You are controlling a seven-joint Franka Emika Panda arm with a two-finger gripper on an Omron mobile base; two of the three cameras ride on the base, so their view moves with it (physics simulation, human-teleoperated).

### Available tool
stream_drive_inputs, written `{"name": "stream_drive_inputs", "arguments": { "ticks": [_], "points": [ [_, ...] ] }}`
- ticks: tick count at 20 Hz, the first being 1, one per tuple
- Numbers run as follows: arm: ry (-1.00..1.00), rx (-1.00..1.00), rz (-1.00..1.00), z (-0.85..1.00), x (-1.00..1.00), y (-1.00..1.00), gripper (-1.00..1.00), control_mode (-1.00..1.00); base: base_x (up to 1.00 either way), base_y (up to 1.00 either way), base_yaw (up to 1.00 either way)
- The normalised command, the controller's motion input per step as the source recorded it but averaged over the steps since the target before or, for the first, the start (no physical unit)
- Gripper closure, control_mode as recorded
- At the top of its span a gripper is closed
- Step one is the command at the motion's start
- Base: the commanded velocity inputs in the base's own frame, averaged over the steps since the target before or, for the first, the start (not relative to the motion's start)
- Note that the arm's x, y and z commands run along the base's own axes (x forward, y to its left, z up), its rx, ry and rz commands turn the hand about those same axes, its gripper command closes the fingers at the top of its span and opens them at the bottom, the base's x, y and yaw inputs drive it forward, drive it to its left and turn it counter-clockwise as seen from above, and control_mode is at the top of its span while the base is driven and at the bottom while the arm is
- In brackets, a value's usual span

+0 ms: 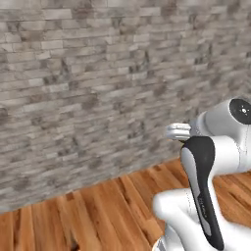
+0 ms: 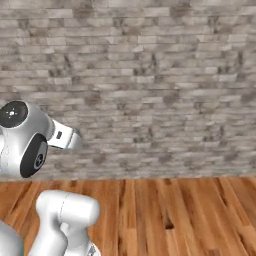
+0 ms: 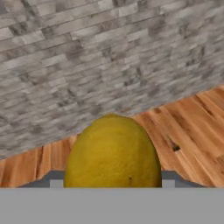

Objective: Grab the lemon and lime from the fridge, place them in the blender, close the lid, and turn on the blender to create a marinade.

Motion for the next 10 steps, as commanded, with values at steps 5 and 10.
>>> {"name": "stream_drive_inputs", "arguments": {
  "ticks": [5,10],
  "points": [
    [0.0,0.0,0.0,0.0,0.0,0.0,1.0,1.0,0.0,0.36,0.94],
    [0.0,0.0,0.0,0.0,0.0,0.0,1.0,1.0,0.03,0.21,0.95]
  ]
}}
